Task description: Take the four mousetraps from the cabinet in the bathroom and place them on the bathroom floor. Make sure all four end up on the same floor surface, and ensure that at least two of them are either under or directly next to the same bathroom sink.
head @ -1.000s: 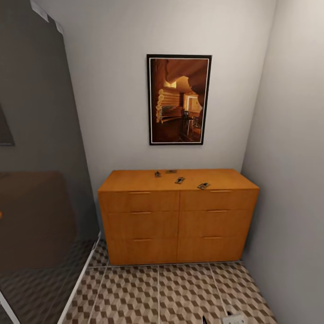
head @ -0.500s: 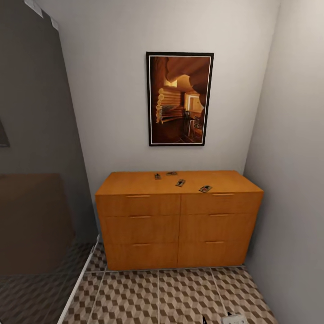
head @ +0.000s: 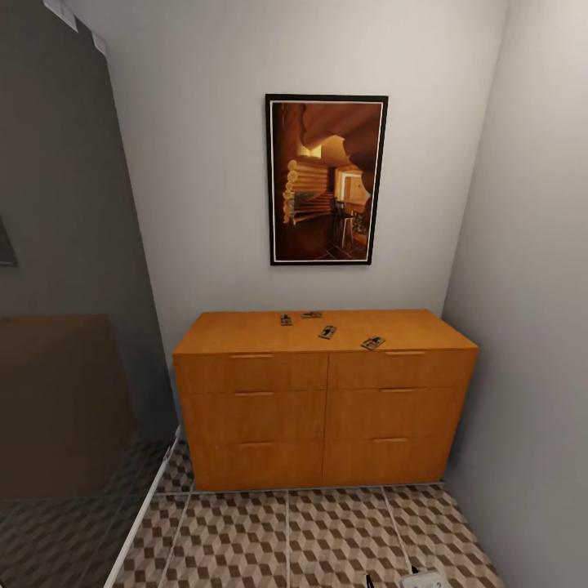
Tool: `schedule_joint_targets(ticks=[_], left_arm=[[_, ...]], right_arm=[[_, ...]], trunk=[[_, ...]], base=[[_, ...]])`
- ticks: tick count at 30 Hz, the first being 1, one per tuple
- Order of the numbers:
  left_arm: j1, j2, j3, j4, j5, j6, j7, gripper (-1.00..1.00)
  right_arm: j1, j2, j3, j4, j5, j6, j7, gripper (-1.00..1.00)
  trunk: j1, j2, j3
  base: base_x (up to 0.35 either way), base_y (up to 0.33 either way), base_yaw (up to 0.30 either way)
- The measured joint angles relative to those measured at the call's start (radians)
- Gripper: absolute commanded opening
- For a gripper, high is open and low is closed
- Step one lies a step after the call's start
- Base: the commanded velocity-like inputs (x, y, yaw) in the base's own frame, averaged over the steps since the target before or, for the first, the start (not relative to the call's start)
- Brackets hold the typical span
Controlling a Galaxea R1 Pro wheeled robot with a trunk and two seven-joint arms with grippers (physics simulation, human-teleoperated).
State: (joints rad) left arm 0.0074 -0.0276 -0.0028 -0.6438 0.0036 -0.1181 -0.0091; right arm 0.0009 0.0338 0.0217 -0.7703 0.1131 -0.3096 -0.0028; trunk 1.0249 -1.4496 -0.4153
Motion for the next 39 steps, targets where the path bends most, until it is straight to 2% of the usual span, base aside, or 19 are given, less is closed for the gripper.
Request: schedule_joint_targets(ticks=[3, 9, 25, 39], left_arm=[[0.000, 0.000, 0.000, 0.001, 0.000, 0.000, 0.000, 1.00], [0.000, -0.001, 0.002, 0.017, -0.004, -0.006, 0.000, 1.00], [0.000, -0.005, 0.006, 0.108, -0.006, -0.009, -0.001, 1.00], [0.000, -0.005, 0.006, 0.139, -0.006, -0.009, -0.001, 1.00]], right_arm=[[0.009, 0.016, 0.004, -0.017, 0.005, -0.017, 0.000, 1.00], [0.006, 0.025, 0.012, -0.050, 0.005, -0.031, 0.002, 1.00], [0.005, 0.024, 0.014, -0.140, 0.005, -0.051, 0.000, 1.00], [0.005, 0.023, 0.009, -0.219, 0.004, -0.010, -0.055, 1.00]], trunk=[[0.000, 0.000, 0.000], [0.000, 0.000, 0.000], [0.000, 0.000, 0.000], [0.000, 0.000, 0.000]], base=[[0.000, 0.000, 0.000], [0.000, 0.000, 0.000], [0.000, 0.000, 0.000], [0.000, 0.000, 0.000]])
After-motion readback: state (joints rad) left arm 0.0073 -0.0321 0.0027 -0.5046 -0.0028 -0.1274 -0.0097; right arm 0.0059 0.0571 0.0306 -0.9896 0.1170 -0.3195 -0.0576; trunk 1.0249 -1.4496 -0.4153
